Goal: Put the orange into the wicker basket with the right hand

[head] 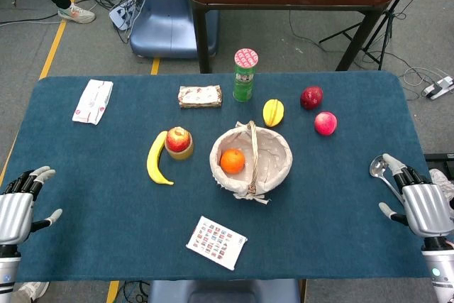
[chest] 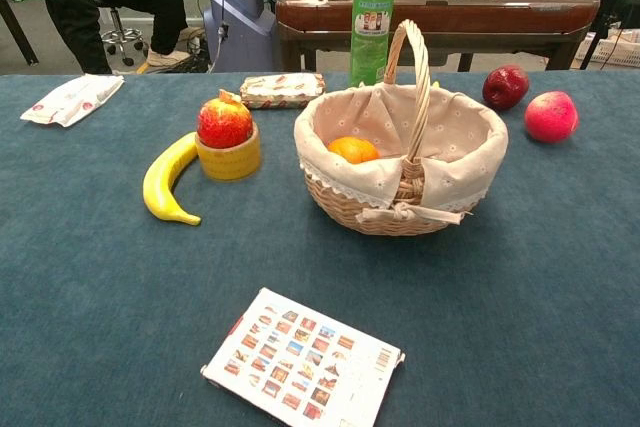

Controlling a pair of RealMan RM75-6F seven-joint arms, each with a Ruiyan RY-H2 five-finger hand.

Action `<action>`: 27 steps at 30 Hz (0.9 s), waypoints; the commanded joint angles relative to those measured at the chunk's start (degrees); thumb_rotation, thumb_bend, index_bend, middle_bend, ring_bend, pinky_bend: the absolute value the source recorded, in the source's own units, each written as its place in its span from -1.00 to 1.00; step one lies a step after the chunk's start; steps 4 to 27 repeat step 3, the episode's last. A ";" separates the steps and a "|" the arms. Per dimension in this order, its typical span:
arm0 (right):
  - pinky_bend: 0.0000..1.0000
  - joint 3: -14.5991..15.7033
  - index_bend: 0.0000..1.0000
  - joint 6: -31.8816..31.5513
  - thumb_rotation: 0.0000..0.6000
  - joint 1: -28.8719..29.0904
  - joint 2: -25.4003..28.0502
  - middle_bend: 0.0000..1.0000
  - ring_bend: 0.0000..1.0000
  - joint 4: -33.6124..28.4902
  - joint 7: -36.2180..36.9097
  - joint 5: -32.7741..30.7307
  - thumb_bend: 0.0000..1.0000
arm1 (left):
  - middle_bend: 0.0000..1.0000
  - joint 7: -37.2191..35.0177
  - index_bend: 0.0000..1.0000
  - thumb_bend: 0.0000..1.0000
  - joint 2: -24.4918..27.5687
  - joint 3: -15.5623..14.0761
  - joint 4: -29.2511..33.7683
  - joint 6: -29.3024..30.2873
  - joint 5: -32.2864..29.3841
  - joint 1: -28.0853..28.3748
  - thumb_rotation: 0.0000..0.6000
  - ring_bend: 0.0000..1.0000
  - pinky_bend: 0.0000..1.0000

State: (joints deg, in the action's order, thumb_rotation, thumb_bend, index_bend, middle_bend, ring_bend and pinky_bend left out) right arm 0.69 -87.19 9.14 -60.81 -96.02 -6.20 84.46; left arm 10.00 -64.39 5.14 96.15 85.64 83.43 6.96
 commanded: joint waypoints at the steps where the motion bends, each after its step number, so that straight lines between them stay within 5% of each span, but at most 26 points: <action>1: -0.06 -0.16 -0.89 0.35 1.00 -0.08 -0.23 -0.61 -0.56 -0.42 -0.50 0.58 -0.77 | -0.61 -0.08 -0.48 -0.66 -0.10 -0.05 -0.18 0.01 0.04 0.01 1.00 -0.68 -0.52; 27: -0.06 -0.28 -0.89 0.63 1.00 -0.16 -0.28 -0.61 -0.56 -0.77 -0.73 0.70 -0.77 | -0.61 -0.09 -0.48 -0.66 -0.15 -0.07 -0.30 -0.10 0.00 0.06 1.00 -0.68 -0.52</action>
